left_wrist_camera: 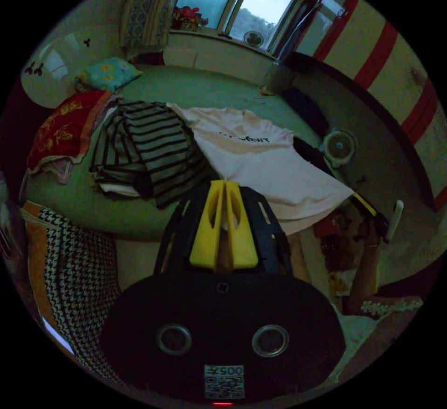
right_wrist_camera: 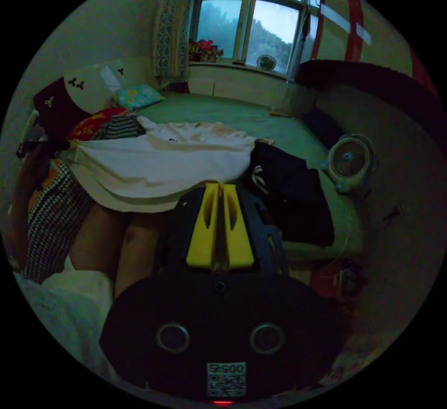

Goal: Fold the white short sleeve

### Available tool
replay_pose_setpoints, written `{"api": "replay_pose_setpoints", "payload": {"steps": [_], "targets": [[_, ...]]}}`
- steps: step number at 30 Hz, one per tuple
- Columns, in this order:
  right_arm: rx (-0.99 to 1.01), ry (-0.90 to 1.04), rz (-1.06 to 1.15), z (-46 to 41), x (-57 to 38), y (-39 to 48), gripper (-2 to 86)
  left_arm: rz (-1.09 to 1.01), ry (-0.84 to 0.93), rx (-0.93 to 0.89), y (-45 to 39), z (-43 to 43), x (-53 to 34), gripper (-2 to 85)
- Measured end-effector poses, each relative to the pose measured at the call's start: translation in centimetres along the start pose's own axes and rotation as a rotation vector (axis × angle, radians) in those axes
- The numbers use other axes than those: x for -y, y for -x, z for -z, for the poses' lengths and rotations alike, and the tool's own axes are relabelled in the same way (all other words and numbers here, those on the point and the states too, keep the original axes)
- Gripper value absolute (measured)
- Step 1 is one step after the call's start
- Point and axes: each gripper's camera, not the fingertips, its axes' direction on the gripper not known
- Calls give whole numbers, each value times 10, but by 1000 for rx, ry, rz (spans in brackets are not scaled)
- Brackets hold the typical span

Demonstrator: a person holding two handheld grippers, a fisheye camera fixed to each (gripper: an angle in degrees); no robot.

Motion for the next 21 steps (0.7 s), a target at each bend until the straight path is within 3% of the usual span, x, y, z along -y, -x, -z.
{"api": "replay_pose_setpoints", "payload": {"steps": [7, 11, 15, 21], "targets": [[25, 301, -12, -106, 26, 6, -10, 149, 221, -9, 64, -93, -31, 3], [23, 454, 12, -159, 57, 11, 37, 239, 216, 43, 96, -113, -32, 2], [92, 367, 15, -180, 123, 14, 64, 215, 90, 126, 113, -111, 10, -1], [219, 12, 131, -249, 299, 69, 78, 150, -147, 106, 124, -160, 139, 25]]}}
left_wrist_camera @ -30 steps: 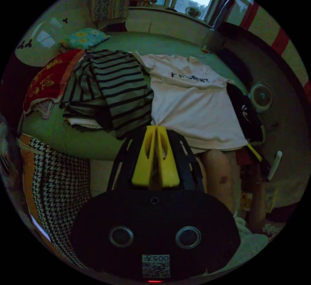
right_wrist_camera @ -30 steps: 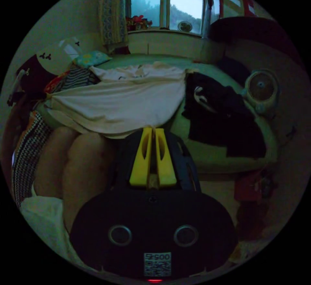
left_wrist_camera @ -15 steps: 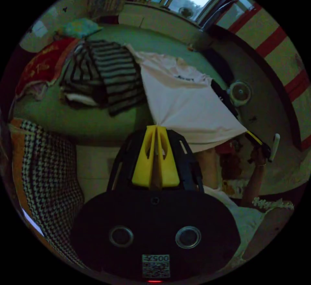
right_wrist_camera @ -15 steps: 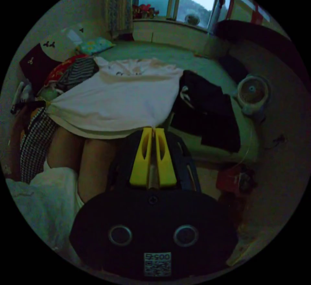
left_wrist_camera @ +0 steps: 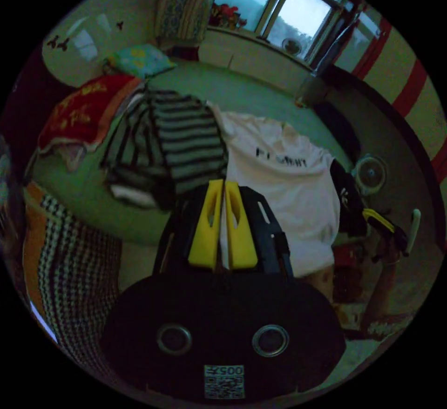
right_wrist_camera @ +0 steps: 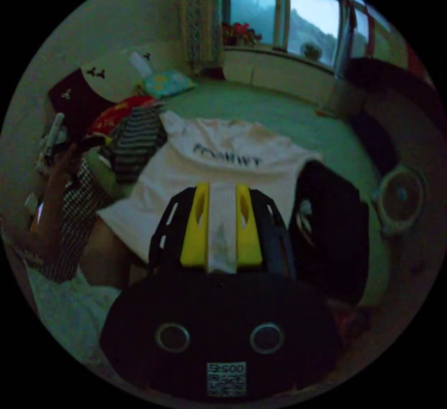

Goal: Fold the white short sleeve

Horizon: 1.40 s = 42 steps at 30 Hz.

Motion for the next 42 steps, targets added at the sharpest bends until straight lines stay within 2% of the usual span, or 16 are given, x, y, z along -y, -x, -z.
{"api": "replay_pose_setpoints", "payload": {"steps": [3, 5, 10, 13, 17, 22, 27, 30, 32, 36, 42], "targets": [[67, -27, -8, -83, 92, 1, 77, 48, -35, -37, 0, -63, 53, 54], [125, 21, -48, -161, 159, -5, 78, 61, -27, -32, 3, -105, 76, 61], [116, 175, -152, -311, 264, -26, 77, 137, 28, 64, 36, -210, 108, 85], [135, 220, -225, -380, 313, -39, 75, 215, 30, 10, 63, -239, 111, 64], [23, 334, -243, -454, 366, -43, 54, 202, 44, -15, 75, -267, 125, 21], [34, 217, -178, -476, 428, -35, -9, 165, 25, -48, 86, -288, 138, 5], [-19, 154, -203, -503, 496, -35, -15, 185, -2, -73, 97, -307, 149, 0], [-35, 257, -236, -544, 523, -35, -8, 192, -6, -85, 100, -318, 155, 0], [-28, 475, -239, -582, 533, -32, 27, 192, -13, -103, 102, -323, 159, -1], [2, 379, -245, -579, 553, -25, 62, 218, -21, -164, 108, -335, 165, -1], [51, 305, -55, -546, 595, 13, 86, 192, -25, -123, 96, -345, 177, -2]]}}
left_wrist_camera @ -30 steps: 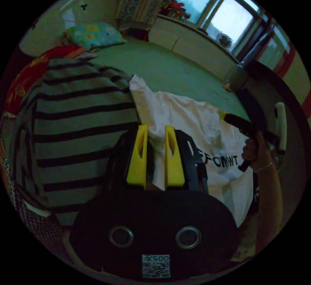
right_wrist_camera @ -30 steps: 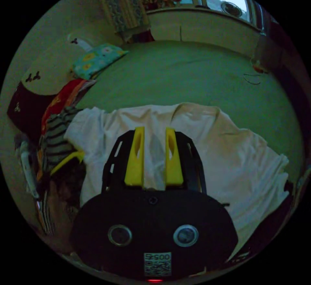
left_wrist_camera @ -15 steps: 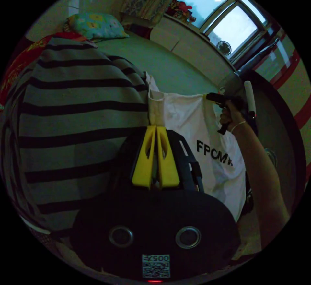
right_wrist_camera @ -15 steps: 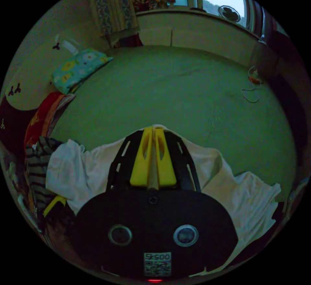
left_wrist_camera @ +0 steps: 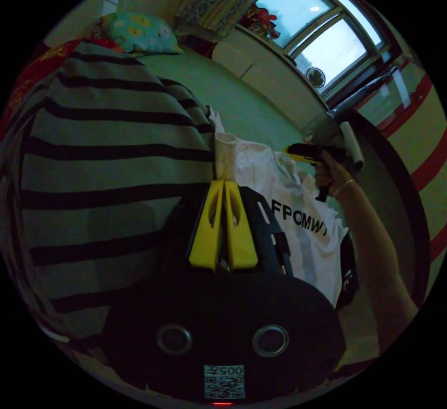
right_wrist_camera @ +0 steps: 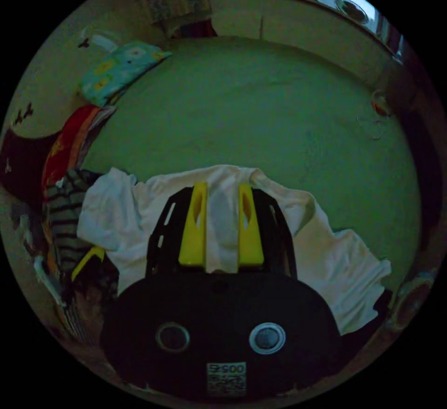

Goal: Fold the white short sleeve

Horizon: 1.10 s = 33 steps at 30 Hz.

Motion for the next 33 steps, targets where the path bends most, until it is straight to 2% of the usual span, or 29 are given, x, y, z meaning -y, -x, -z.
{"api": "replay_pose_setpoints", "payload": {"steps": [5, 10, 15, 17, 21, 24, 28, 33], "targets": [[239, -41, 241, 23, 35, 85, 106, -28, 4, 41, -16, -7, 6, -2], [272, 52, 395, -1, 62, 160, 110, -35, 6, 56, -33, -8, 11, -2], [269, 181, 339, -38, 81, 181, 99, -41, 13, 56, -49, -6, 15, -2], [340, 183, 303, -38, 81, 179, 77, -42, 18, 53, -56, -4, 16, -2], [374, 119, 220, -20, 77, 166, 5, -35, 20, 37, -73, 3, 19, -3], [367, 79, 191, -3, 71, 157, -8, -37, 21, 40, -88, 10, 20, -4], [522, -12, 200, 35, 58, 163, -13, -38, -16, 27, -113, 28, 21, -5], [389, -75, 334, 61, 43, 213, -12, -27, -82, 36, -143, 56, 21, -5]]}}
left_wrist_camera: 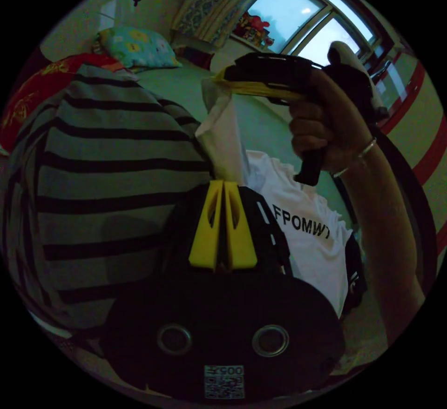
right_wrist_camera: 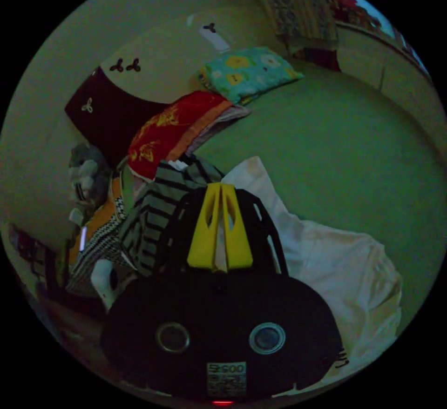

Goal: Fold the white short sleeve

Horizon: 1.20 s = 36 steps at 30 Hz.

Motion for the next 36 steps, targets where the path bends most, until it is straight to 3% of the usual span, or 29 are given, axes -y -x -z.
{"api": "replay_pose_setpoints", "payload": {"steps": [3, 6, 8, 12, 17, 23, 25, 29, 36], "targets": [[17, 68, -55, -19, -3, 12, -9, 12, 6, 36, -20, 14, 2, -5], [-1, 13, -153, -2, -19, 20, -3, 14, 28, 65, -46, 30, 5, -5], [-88, -109, -163, 48, -45, 41, -4, 19, 30, 102, -64, 45, 6, -6], [-305, -127, -337, 133, -120, 68, -9, 25, 61, 237, -115, 95, 16, -6], [-451, -73, -574, 220, -262, 84, -10, -114, 59, 222, -211, 168, 8, -7], [-517, 23, -776, 275, -352, 88, -10, -319, 135, 320, -348, 198, -30, -7], [-534, 61, -783, 285, -367, 94, -10, -336, 251, 349, -381, 190, -38, -7], [-670, 196, -766, 300, -392, 111, -10, -331, 267, 402, -417, 197, -40, -7], [-681, 171, -753, 324, -414, 134, -10, -360, 260, 437, -452, 198, -31, -6]]}}
